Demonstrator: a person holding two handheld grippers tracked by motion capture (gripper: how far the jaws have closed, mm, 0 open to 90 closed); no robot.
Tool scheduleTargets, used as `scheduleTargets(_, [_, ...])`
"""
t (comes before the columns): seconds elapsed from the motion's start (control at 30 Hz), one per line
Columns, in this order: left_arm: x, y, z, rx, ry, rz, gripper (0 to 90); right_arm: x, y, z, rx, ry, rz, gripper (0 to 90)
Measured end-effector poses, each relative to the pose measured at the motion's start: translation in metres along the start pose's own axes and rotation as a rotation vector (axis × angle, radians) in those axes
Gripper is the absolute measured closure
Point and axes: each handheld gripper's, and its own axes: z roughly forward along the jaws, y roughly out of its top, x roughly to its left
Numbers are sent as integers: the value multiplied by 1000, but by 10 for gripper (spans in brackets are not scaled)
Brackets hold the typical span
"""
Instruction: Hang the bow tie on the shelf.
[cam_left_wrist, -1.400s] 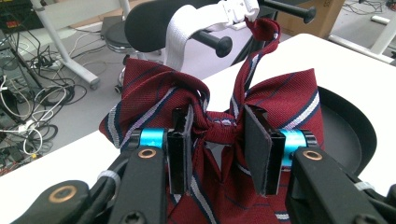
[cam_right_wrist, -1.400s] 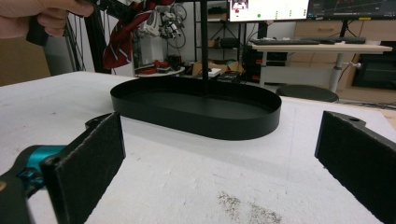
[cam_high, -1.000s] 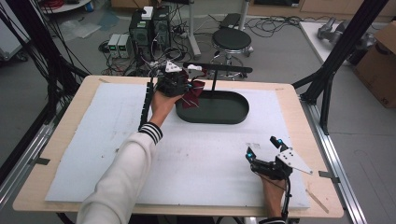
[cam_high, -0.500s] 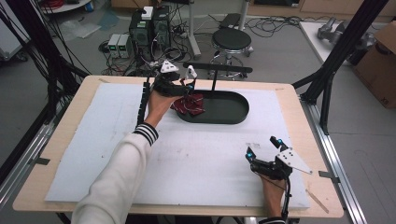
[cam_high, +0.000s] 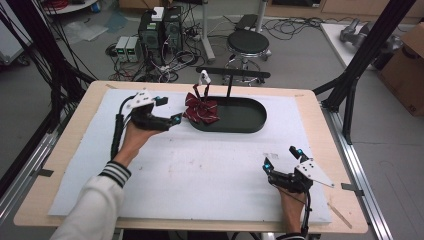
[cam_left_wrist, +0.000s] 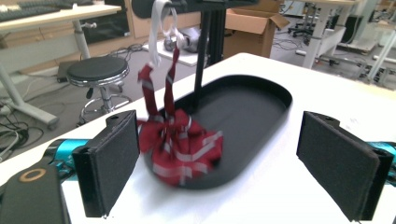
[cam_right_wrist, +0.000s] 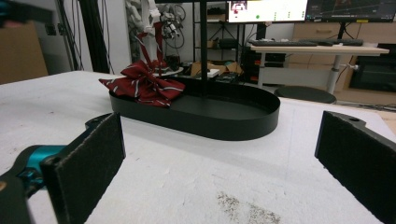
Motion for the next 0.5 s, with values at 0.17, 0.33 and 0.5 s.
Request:
scheduleTargets(0.17, [1, -25, -49, -33, 11, 5, 136, 0, 0, 0, -6, -6, 2, 6])
scheduleTargets(0.33, [6, -51, -94, -45, 61, -2, 136, 0, 0, 0, -7, -10, 2, 6])
scheduleTargets(0.5, [5, -75, -124, -87, 99, 6, 136, 3, 0, 0, -1, -18, -24, 6])
